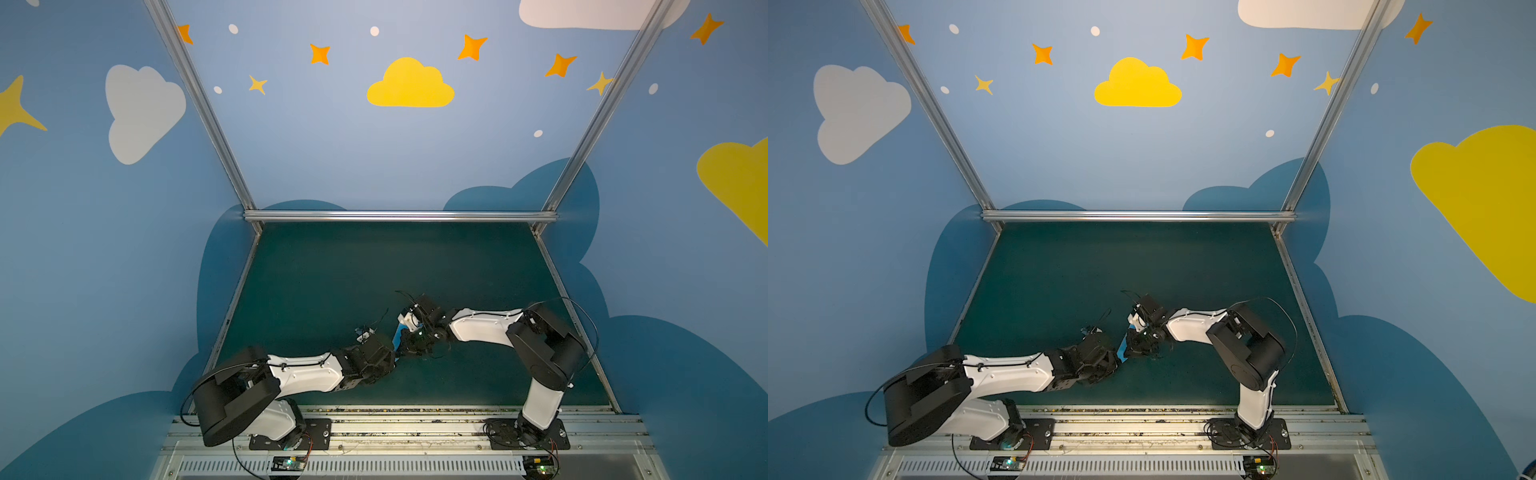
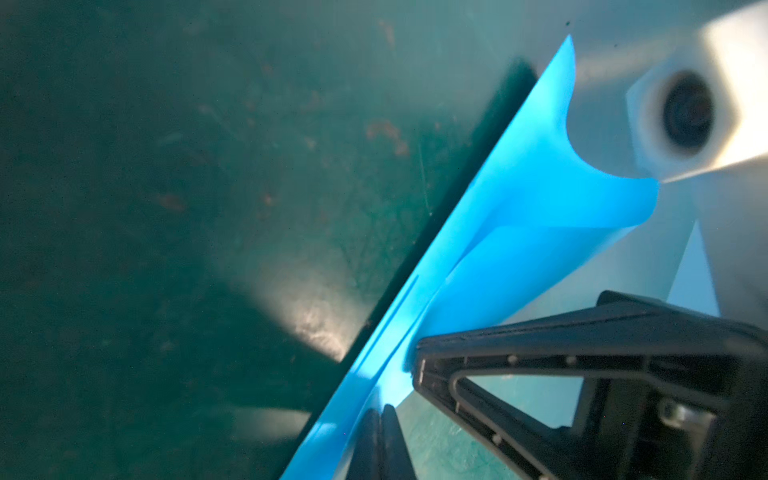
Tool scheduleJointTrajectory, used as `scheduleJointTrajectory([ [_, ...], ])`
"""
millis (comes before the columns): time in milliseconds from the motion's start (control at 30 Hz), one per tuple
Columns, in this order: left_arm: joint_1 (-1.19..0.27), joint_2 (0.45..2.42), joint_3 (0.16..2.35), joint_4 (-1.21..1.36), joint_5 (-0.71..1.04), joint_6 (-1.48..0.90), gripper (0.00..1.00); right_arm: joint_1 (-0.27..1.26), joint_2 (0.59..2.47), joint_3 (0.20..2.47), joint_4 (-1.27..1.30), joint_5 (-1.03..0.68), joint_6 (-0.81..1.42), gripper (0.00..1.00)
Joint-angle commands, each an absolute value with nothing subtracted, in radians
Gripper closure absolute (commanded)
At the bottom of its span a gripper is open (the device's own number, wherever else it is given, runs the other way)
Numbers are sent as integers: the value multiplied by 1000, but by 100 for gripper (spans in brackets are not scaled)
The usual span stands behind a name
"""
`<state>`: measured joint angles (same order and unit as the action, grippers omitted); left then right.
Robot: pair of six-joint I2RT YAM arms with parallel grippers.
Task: Fold a paper plane with a square sheet of paper (fold left side to right side)
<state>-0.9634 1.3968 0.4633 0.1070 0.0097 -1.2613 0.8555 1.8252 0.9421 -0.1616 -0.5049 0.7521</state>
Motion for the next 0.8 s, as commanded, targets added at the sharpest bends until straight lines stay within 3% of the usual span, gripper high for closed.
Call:
scheduleJointTrajectory([
  [0,-956,1378,432,83,-11,-1262,96,867,1838,902,-227,-451,757,100],
  [767,-989,1097,298,-115,25,-1312,96,871,1838,903,-233,-444,763,100],
])
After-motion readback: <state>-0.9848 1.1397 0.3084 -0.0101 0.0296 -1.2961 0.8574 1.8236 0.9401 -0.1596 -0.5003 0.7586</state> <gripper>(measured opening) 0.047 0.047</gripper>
